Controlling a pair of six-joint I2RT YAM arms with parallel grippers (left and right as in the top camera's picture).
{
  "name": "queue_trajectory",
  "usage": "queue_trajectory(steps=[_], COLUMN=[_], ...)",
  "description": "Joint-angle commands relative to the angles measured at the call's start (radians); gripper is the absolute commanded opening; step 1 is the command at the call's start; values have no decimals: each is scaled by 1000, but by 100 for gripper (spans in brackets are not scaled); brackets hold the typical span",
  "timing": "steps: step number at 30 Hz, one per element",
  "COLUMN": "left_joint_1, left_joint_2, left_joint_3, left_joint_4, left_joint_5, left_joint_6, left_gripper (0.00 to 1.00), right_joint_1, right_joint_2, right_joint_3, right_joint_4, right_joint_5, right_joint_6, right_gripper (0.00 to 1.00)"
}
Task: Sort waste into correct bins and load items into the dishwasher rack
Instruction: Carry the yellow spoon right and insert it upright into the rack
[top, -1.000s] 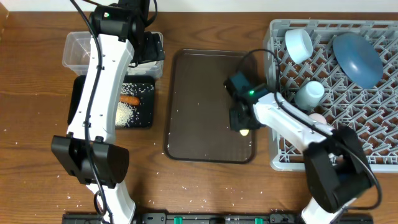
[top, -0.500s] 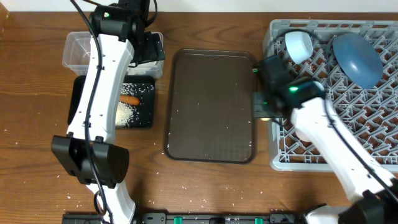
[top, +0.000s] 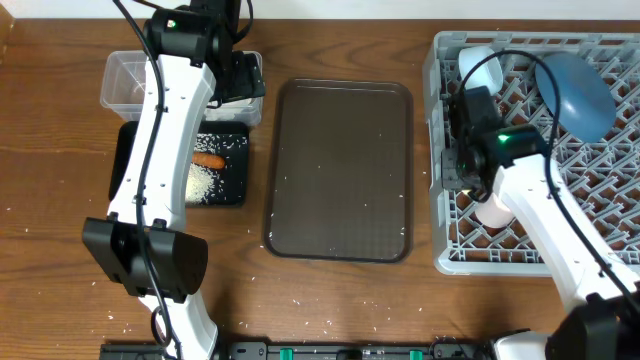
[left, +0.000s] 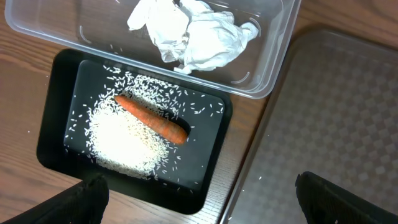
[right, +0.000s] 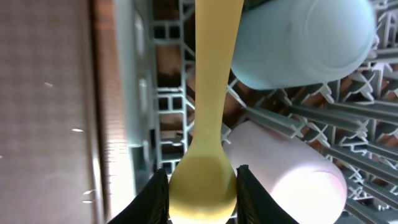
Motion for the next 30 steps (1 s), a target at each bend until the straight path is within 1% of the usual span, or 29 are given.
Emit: queue_trajectory(steps=[1,3,6,8,13,16,17,18,20,22,25,27,30], left_joint_1=[3,3,3,3,3,3,3,3,3,3,3,3,3], left_joint_2=[5,5,6,5,5,5,6,5,5,5,5,5,5], left_joint_3=[-2,-2,-2,-2,-2,-2,-2,-2,-2,-2,-2,-2,-2], left_joint_4=[-3,-3,-3,-3,-3,-3,-3,-3,-3,-3,-3,-3,-3], left_joint_5=[-13,-13,-13,-13,-13,-13,-13,-13,-13,-13,-13,-13,-13], left_joint_6=[-6,-6,-6,-6,-6,-6,-6,-6,-6,-6,-6,-6,-6], left_gripper=[98,98,98,98,98,98,98,98,98,98,98,98,98], right_joint_1=[-17,-22,-21,-21,-21,-21,-20,-20,-20,-20,-22,-22,-22], right_joint_2=[6,6,6,2,-44,-86,-102,-119,-155,-193,-256,-295,-357], right_joint_3=[-10,-10,1,36,209,332,368,398,430,439,439,439,439], right_joint_4=[9,13,16,-6,-124,-218,-250,-266,-261,-261,-274,-327,-390], right_joint_5=[44,43,38,16,-58,-148,-173,-197,-231,-225,-126,-114,-45], right_joint_6=[-25,-25,-25,-37,-44,-43,-36,-19,-13,-17,-17,-20,-18], right_gripper=[38,51,61,64,70,72,74,99,99,99,99,99,99])
